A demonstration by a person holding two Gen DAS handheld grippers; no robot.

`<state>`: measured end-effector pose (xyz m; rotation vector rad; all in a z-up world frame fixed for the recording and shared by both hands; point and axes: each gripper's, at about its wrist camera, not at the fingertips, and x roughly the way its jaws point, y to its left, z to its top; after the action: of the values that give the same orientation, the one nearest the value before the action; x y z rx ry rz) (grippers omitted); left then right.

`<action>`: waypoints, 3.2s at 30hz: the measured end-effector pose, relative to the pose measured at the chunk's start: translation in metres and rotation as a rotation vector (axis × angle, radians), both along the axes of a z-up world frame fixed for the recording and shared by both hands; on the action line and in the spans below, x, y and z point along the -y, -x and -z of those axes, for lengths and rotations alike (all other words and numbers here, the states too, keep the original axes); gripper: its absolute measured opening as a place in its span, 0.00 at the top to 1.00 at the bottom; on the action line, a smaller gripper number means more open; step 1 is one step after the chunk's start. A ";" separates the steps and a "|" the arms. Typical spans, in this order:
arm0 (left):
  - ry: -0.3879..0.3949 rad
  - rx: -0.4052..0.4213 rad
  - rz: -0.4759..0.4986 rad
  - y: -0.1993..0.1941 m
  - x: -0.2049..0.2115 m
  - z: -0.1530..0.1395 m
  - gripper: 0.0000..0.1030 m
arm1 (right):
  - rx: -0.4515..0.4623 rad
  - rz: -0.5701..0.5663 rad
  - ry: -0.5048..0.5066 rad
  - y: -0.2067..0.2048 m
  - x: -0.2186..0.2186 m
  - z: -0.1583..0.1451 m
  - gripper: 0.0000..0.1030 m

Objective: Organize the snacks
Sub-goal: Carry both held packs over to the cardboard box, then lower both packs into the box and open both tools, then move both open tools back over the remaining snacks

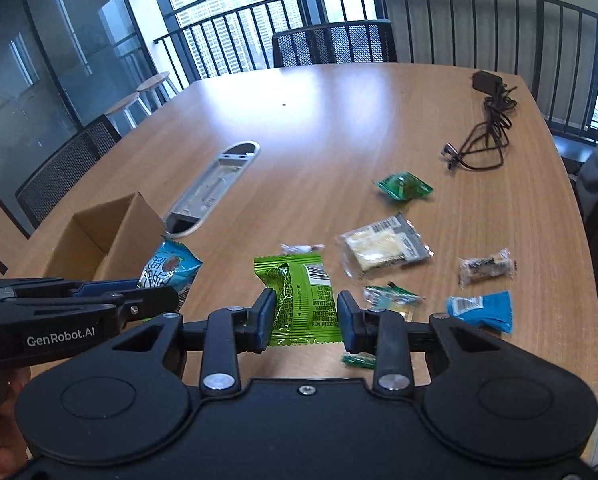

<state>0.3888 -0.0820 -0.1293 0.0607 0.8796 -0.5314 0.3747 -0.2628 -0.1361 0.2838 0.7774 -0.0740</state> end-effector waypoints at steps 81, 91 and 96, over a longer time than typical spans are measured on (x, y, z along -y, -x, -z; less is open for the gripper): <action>0.082 0.016 -0.344 -0.027 -0.176 -0.021 0.00 | 0.043 -0.135 0.050 -0.024 -0.135 -0.022 0.05; 0.077 0.003 -0.264 -0.010 -0.116 -0.024 0.00 | 0.021 -0.046 0.051 0.008 -0.080 -0.015 0.02; 0.059 -0.008 -0.221 -0.002 -0.084 -0.022 0.00 | 0.012 -0.008 0.059 0.023 -0.050 -0.012 0.02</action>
<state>0.3911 0.0016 -0.1071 -0.0916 0.8661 -0.3505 0.3514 -0.2133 -0.1239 0.2251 0.7635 -0.0871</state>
